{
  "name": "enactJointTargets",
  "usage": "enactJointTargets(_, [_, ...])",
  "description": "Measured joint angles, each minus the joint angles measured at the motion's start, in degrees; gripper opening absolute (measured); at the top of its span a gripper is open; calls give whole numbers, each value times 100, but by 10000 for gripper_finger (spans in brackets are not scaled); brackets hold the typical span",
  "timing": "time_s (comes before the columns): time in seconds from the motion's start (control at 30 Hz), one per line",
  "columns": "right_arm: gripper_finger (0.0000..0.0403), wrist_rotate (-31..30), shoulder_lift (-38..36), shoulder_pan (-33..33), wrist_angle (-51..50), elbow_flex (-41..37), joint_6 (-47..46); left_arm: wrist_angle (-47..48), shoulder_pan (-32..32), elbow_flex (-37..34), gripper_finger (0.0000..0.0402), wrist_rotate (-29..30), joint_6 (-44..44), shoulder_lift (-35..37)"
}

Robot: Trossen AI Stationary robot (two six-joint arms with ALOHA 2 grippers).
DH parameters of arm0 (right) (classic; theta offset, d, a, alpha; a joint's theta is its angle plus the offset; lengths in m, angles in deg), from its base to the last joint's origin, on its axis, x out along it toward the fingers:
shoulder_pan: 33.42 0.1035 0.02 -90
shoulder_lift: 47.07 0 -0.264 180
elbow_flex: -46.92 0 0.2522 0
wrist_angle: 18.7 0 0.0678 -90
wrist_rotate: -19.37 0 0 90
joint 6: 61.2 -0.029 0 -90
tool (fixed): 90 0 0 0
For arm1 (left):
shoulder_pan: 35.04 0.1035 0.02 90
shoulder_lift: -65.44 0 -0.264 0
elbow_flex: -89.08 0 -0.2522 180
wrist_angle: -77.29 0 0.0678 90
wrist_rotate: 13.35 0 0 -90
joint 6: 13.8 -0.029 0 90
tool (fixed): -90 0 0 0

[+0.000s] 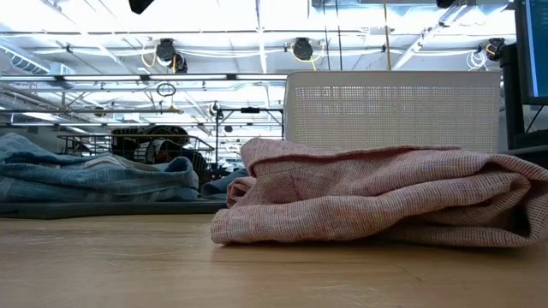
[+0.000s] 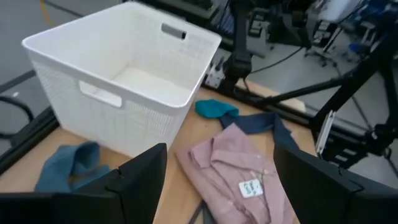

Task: Pick & Place Cloths
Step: Put the bottom light blue sock into the transparent bin

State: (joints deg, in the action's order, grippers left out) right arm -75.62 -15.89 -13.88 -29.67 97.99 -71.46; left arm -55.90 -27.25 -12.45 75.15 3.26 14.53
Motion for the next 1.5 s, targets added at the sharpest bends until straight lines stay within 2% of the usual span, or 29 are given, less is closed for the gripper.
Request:
enactJointTargets(0.13, [79,-439,94,531,0,124,33,-518,-52,-523,294,14,141,182])
enactJointTargets(0.33, [42,-1031,577,1279,-299,663,199,-1020,-52,-1209,294,144,264,614])
enactJointTargets(0.5, [18,-1469,1233,1758,-1364,1445,107,-1294,-48,-1660,294,163,270,1056])
enactJointTargets(0.63, [8,-1594,1862,1983,-2673,2189,-476,-1367,-48,-1912,294,164,340,1371])
enactJointTargets(0.77, [1,-1562,2536,2106,-4073,2893,-1283,-1363,-48,-2002,294,165,326,1574])
enactJointTargets(0.93, [1,-976,3244,2123,-5470,3444,-2357,-1372,-48,-2002,294,208,141,1658])
enactJointTargets(1.13, [0,-105,3771,2121,-7019,3501,-3937,-1367,-48,-2002,294,217,100,1654])
enactJointTargets(1.27, [0,78,4000,2119,-8191,3499,-5181,-1365,-48,-2002,294,296,102,1645])
enactJointTargets(1.37, [0,67,4025,2119,-8552,3478,-5724,-1365,-48,-2002,294,403,103,1647])
enactJointTargets(1.5, [0,71,3921,2119,-8401,3236,-6044,-1365,-48,-2002,294,437,104,1645])
